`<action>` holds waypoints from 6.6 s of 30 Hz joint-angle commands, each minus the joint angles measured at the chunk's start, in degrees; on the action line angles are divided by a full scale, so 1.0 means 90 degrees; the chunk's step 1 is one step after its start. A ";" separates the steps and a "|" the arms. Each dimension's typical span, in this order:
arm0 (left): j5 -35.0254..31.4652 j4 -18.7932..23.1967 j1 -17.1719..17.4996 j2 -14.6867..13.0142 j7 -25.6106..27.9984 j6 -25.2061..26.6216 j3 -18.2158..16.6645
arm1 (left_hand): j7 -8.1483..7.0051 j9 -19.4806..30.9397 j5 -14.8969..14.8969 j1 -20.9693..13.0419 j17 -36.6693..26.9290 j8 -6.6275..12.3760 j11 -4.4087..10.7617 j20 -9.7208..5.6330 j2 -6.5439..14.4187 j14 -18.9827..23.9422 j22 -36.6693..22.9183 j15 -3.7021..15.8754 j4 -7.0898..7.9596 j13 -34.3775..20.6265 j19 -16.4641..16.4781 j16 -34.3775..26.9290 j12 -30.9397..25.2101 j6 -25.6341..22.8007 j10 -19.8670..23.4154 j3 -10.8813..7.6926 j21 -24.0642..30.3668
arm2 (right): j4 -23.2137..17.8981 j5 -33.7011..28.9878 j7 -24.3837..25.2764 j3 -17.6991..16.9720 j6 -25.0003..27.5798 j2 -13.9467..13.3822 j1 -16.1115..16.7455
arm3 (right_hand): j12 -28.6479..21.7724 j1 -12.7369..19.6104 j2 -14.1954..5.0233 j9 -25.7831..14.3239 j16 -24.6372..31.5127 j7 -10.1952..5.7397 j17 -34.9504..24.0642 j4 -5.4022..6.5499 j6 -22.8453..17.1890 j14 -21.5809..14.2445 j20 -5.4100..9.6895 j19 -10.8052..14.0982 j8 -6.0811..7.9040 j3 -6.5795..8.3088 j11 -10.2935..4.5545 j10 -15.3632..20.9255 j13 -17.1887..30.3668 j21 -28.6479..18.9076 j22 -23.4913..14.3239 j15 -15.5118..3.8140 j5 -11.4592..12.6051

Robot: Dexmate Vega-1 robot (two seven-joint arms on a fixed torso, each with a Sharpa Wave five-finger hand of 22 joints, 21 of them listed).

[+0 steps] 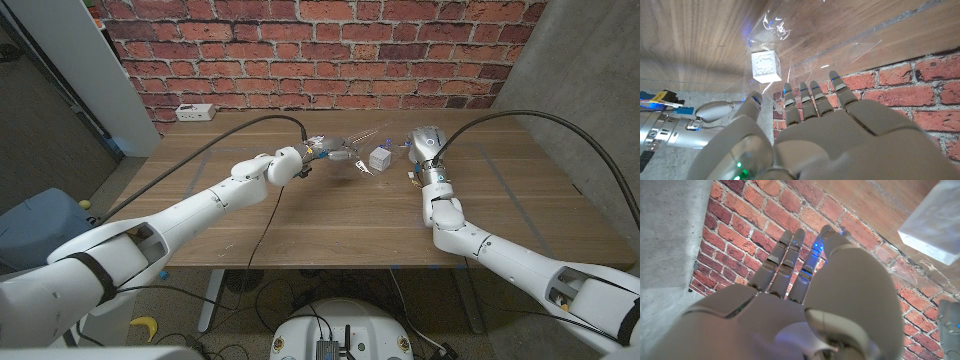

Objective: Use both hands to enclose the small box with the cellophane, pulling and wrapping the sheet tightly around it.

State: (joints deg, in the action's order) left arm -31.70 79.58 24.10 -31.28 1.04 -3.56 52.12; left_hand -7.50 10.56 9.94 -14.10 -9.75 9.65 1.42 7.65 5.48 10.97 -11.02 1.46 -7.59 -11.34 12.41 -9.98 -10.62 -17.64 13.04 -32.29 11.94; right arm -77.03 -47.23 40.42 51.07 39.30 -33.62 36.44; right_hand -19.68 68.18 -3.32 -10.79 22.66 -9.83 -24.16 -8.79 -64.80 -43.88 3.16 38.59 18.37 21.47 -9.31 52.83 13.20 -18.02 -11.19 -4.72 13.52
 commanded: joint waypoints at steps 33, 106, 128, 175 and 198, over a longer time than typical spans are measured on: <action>0.1075 -0.6379 -0.2787 0.3340 -0.1132 -0.1362 0.1849 | -0.0362 -0.0026 0.0058 0.1077 -0.0036 -0.0045 -0.0032 -0.0028 0.0007 -0.2264 -0.0057 -0.0171 0.0679 0.0079 -0.2845 -0.0031 -0.0174 0.3634 -0.0747 0.0421 -0.0116 | -0.0035 0.0324 0.0549 -0.0127 -0.0376 -0.0175 0.0104 | 0.0057 -0.0037 -0.0017 -0.0012 -0.0126 0.0009 -0.0012 0.0002 -0.0107 -0.0100 -0.0008 -0.0012 -0.0087 0.0016 -0.0002 0.0111 0.0021 -0.0050 -0.0003 -0.0984 -0.0028; -0.0394 -0.0546 -0.0690 0.0565 -0.1027 0.0655 0.0525 | 0.1341 0.0056 0.0249 0.0356 -0.0086 0.0062 -0.0277 -0.0355 0.0707 0.1713 -0.0032 0.0036 0.0578 -0.0060 0.0758 -0.0048 -0.0194 -0.1994 0.1761 -0.1318 0.1292 | -0.0214 -0.0027 0.0461 -0.0006 -0.0378 -0.0188 0.0067 | 0.0171 -0.0010 -0.0005 -0.0015 -0.0300 0.0023 -0.0077 -0.0015 -0.0190 -0.0197 0.0001 -0.0030 -0.0219 -0.0033 0.0002 0.0184 0.0068 -0.0101 0.0002 -0.0991 -0.0010; -0.0129 -0.1649 -0.1415 0.1129 -0.2123 0.0539 0.1266 | 0.1315 0.0013 0.0391 -0.1058 -0.0019 0.0056 -0.0131 -0.0807 0.0671 0.1248 -0.0003 0.0128 0.0098 0.0011 0.0356 -0.0034 -0.0089 -0.2046 0.1582 -0.2161 0.1123 | -0.0084 0.0199 0.0737 -0.0023 -0.1721 -0.0181 -0.0075 | 0.0230 0.0075 -0.0014 -0.0027 -0.0277 0.0053 -0.0193 -0.0039 -0.0149 -0.0259 -0.0154 0.0170 -0.0303 -0.0100 0.0051 0.0132 0.0123 -0.0213 -0.0008 -0.1007 -0.0020; 0.0226 -0.1784 -0.1422 0.1093 -0.1799 0.0278 0.1216 | 0.1058 0.0009 0.0297 -0.0990 -0.0014 0.0085 -0.0129 -0.0746 0.0539 0.0908 0.0004 0.0143 0.0299 0.0020 0.0193 -0.0028 -0.0043 -0.1630 0.1204 -0.1822 0.1043 | 0.0664 0.7208 -0.4981 -0.1901 -0.5339 0.0408 -0.0100 | 0.0904 0.0127 -0.0298 -0.0147 -0.1023 0.0462 0.0293 0.0088 0.0148 0.0548 0.0069 -0.0325 -0.0639 -0.0502 0.0357 -0.1073 0.0019 -0.0219 -0.0034 -0.0906 -0.0221; 0.0477 -0.1910 -0.1488 0.1175 -0.2139 0.0389 0.1259 | 0.1161 0.0020 0.0193 -0.0578 -0.0019 0.0183 -0.0256 -0.0207 0.0240 0.1426 0.0000 0.0047 0.0073 0.0015 0.0241 -0.0172 -0.0290 -0.2147 0.1598 -0.1206 0.0948 | -0.0617 -0.1145 0.0544 0.0023 -0.3300 -0.0199 -0.0201 | 0.0838 0.0348 -0.0384 -0.0153 -0.1002 0.0156 0.0363 -0.0028 -0.0094 0.0574 0.0084 -0.0230 -0.0589 -0.0671 -0.0136 -0.0903 -0.0027 -0.0344 -0.0027 -0.1004 -0.0228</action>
State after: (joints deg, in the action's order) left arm -28.10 62.53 11.01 -20.77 -17.11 0.05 63.02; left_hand 2.69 10.58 11.95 -20.14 -9.75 11.31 -0.72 5.72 7.64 23.36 -10.85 1.95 -7.40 -11.14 14.02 -11.10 -13.00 -37.04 26.88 -43.18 20.34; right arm -83.05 -4.03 14.64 41.42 -0.39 -34.98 37.86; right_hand -11.92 70.37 -6.88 -12.14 13.74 -7.81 -20.99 -8.73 -65.20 -38.56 3.42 35.74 12.60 15.69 -9.57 44.44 12.93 -20.65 -11.38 -3.69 11.18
